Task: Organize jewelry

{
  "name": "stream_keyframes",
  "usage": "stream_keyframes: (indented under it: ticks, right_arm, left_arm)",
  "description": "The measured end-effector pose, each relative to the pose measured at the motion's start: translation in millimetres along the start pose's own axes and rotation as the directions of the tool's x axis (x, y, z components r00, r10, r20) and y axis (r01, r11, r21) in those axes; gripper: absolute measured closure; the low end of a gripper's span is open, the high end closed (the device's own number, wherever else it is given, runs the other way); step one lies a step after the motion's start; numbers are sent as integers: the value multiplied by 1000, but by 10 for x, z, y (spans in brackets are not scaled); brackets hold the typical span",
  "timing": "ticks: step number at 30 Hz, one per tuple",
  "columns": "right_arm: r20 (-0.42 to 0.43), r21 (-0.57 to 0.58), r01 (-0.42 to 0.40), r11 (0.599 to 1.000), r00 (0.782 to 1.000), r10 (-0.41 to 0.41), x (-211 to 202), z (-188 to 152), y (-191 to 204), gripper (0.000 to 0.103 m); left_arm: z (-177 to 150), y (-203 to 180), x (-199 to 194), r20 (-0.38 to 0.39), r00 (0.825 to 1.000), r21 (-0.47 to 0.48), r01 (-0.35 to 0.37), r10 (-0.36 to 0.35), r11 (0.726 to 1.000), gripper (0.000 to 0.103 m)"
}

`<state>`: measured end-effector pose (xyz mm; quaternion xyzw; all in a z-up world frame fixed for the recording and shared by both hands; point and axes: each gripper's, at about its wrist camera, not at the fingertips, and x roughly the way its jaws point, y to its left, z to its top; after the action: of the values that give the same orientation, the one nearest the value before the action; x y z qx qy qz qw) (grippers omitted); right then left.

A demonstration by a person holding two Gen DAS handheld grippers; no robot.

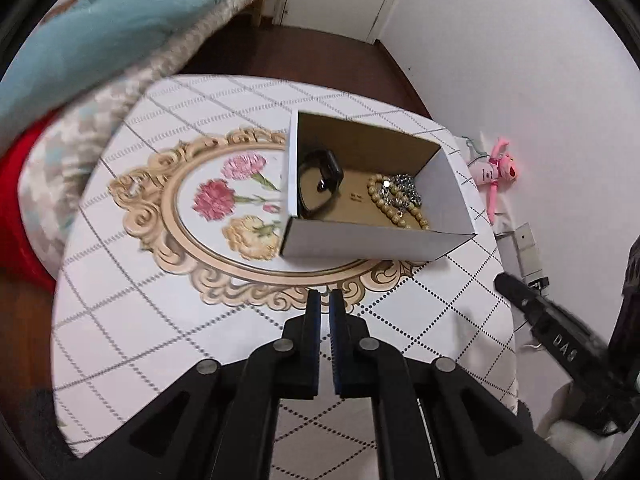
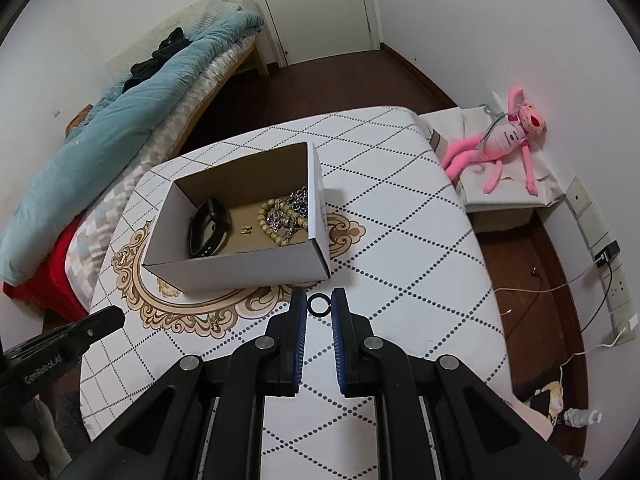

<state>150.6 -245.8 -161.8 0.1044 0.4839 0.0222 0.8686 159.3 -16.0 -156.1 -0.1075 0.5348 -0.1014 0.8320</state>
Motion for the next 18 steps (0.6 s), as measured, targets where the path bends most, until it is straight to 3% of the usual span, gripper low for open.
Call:
stream_keyframes:
  ticks: [1, 3, 4, 5, 11, 13, 18]
  right_arm:
    - [-10, 4, -2, 1000, 1000, 2, 45, -16, -5, 90]
    - [-21, 9, 5, 1000, 1000, -4, 121, -48, -24, 90]
    - [-29, 12, 12, 1000, 1000, -12, 172, -72, -37, 90]
    - [-40, 19, 18, 1000, 999, -17, 227, -100, -59, 90]
    - [-72, 58, 48, 997, 996, -44, 375, -185, -204, 90]
    - [-76, 67, 53, 996, 996, -48, 400, -196, -246, 90]
    - [-86, 80, 72, 994, 994, -65, 442, -206, -315, 90]
  left_arm:
    - [-6, -2, 76, -11, 1000, -1, -2, 2, 1000, 97]
    - [-10, -14, 250, -46, 999, -5, -29, 28, 1000, 84]
    - [-13, -33, 339, -50, 998, -2, -43, 43, 999, 71]
    - [-23, -56, 410, -43, 998, 3, -49, 49, 999, 66]
    - [-98, -271, 793, -75, 984, 118, -151, 160, 982, 64]
    - [-134, -374, 823, -48, 979, 167, -187, 197, 968, 60]
    - [-219, -494, 832, -24, 975, 213, -210, 220, 954, 60]
